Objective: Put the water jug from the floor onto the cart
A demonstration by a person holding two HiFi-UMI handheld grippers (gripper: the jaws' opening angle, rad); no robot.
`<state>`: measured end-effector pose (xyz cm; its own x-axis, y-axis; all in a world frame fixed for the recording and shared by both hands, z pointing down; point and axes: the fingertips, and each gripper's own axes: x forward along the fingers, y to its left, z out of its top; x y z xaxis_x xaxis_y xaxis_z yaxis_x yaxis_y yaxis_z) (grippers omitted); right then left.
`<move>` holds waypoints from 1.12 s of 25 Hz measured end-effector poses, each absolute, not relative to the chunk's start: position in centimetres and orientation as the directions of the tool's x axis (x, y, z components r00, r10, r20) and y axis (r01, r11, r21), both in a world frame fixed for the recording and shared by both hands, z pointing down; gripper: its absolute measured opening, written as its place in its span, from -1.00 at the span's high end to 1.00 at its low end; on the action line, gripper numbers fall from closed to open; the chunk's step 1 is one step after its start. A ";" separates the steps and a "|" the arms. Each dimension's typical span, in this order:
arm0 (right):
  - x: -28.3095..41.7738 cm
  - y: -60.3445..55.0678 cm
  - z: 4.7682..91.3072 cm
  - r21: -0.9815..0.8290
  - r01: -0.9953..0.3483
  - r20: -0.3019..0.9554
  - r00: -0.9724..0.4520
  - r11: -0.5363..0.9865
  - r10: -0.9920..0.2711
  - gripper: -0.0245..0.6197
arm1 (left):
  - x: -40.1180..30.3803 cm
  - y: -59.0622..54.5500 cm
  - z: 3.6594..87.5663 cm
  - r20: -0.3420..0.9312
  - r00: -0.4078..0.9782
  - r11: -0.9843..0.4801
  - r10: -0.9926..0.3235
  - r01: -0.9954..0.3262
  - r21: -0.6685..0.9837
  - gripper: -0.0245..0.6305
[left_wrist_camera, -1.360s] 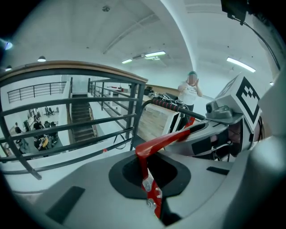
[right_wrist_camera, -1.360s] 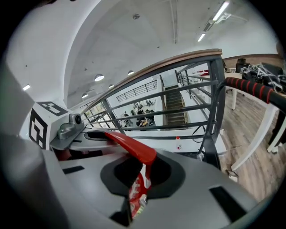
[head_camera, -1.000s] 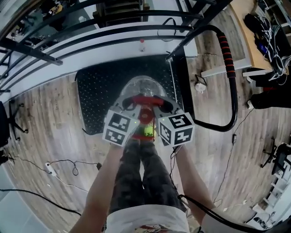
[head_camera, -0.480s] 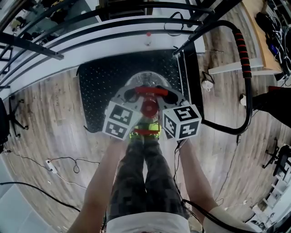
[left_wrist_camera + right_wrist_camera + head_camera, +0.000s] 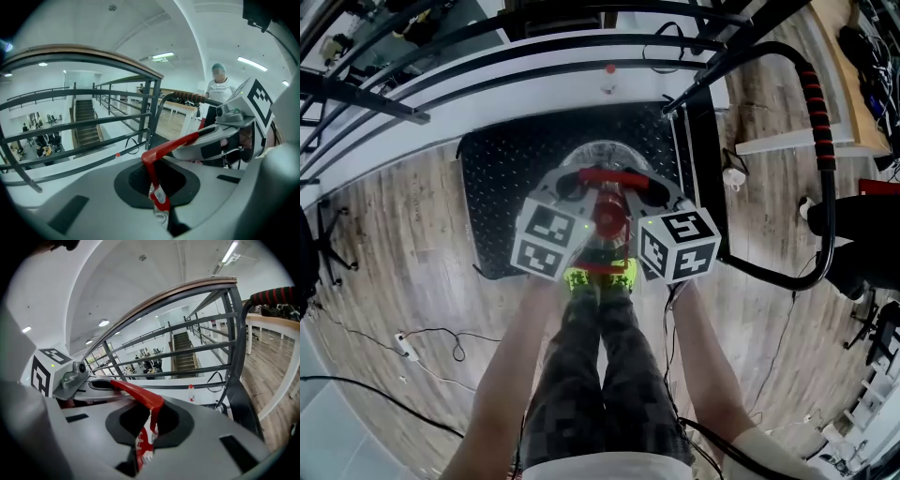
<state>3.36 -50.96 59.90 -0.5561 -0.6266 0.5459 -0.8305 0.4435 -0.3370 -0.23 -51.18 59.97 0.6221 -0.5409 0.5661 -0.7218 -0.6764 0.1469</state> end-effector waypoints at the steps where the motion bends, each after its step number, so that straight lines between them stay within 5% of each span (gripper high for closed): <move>1: 3.3 -51.5 59.9 -0.331 -0.830 0.541 -0.557 0.449 -0.630 0.82 | -0.3 -51.7 60.1 0.566 0.620 -0.678 -0.543 -0.722 0.141 0.89; 28: 6.1 -63.2 62.7 -0.247 -0.856 0.487 -0.516 0.455 -0.705 0.84 | 2.5 -63.1 62.8 0.557 0.675 -0.747 -0.484 -0.650 0.138 0.89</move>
<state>6.09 -63.23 62.66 -0.5155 -0.7048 0.4873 -0.8556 0.4548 -0.2474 2.49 -63.14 62.84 0.6745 -0.4841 0.5574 -0.6503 -0.7470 0.1383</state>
